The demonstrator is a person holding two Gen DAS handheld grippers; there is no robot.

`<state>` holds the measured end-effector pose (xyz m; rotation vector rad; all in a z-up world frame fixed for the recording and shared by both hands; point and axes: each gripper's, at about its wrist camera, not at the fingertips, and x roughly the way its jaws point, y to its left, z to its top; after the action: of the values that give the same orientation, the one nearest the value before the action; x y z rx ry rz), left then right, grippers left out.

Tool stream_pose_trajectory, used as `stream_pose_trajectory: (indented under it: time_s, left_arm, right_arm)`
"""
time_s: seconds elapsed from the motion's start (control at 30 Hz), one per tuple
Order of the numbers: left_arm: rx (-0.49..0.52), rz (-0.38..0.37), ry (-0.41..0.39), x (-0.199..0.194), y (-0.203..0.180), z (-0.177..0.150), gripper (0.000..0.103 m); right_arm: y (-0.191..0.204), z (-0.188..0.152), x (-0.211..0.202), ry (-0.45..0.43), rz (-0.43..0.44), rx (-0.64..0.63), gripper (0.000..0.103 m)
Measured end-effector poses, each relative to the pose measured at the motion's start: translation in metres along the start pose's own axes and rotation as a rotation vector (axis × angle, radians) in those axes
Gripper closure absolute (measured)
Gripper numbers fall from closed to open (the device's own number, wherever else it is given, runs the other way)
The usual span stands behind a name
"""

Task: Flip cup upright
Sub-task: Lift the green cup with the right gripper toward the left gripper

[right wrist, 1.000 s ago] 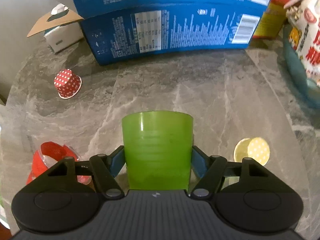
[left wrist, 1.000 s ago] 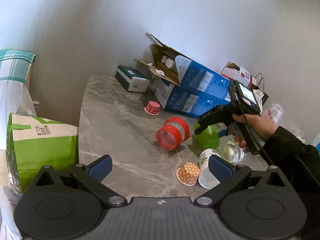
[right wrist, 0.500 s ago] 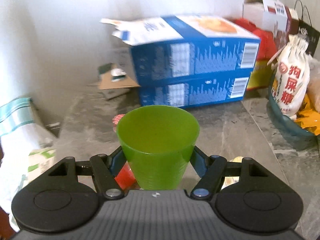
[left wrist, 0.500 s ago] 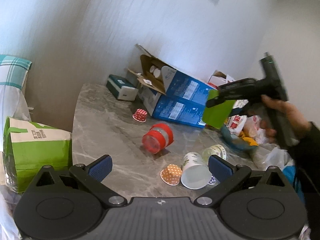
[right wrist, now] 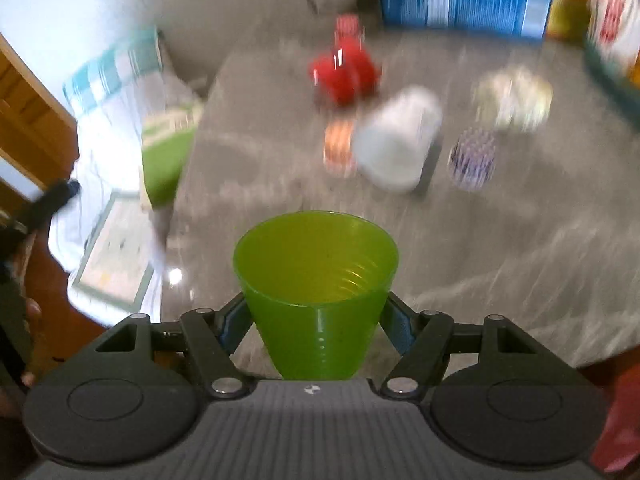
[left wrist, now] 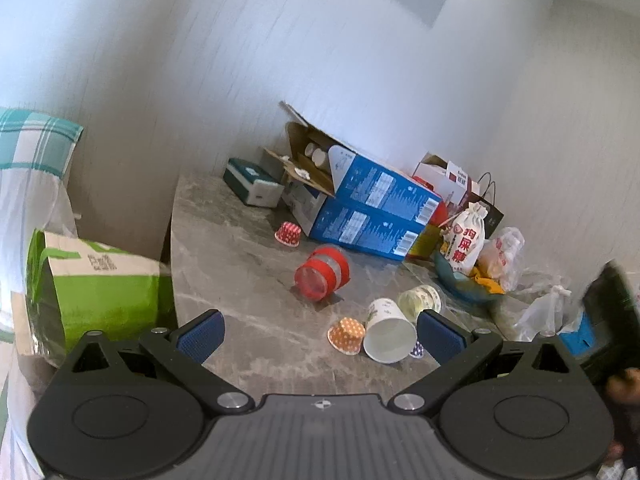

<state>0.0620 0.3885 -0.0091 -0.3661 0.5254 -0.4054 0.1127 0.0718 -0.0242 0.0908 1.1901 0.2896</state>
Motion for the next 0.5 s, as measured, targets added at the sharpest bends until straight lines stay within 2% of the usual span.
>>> stream_pose_trajectory:
  time_s: [0.17,0.27,0.4,0.5]
  left_arm:
    - [-0.001,0.011,0.014,-0.003,0.0,-0.006,0.0]
    - [-0.006,0.026,0.021,-0.001,0.002,-0.008,0.0]
    - [-0.009,0.037,0.041,0.007,0.004,-0.01,0.0]
    - [-0.007,0.044,0.068,0.014,0.003,-0.012,0.0]
  right_arm:
    - [-0.013,0.011,0.038,0.065,0.002,0.052,0.033]
    - [-0.012,0.02,0.046,0.054,-0.001,0.058,0.033]
    - [0.001,0.008,0.05,0.037,-0.028,0.033,0.033]
    - [0.004,0.001,0.05,-0.01,-0.035,0.017,0.033]
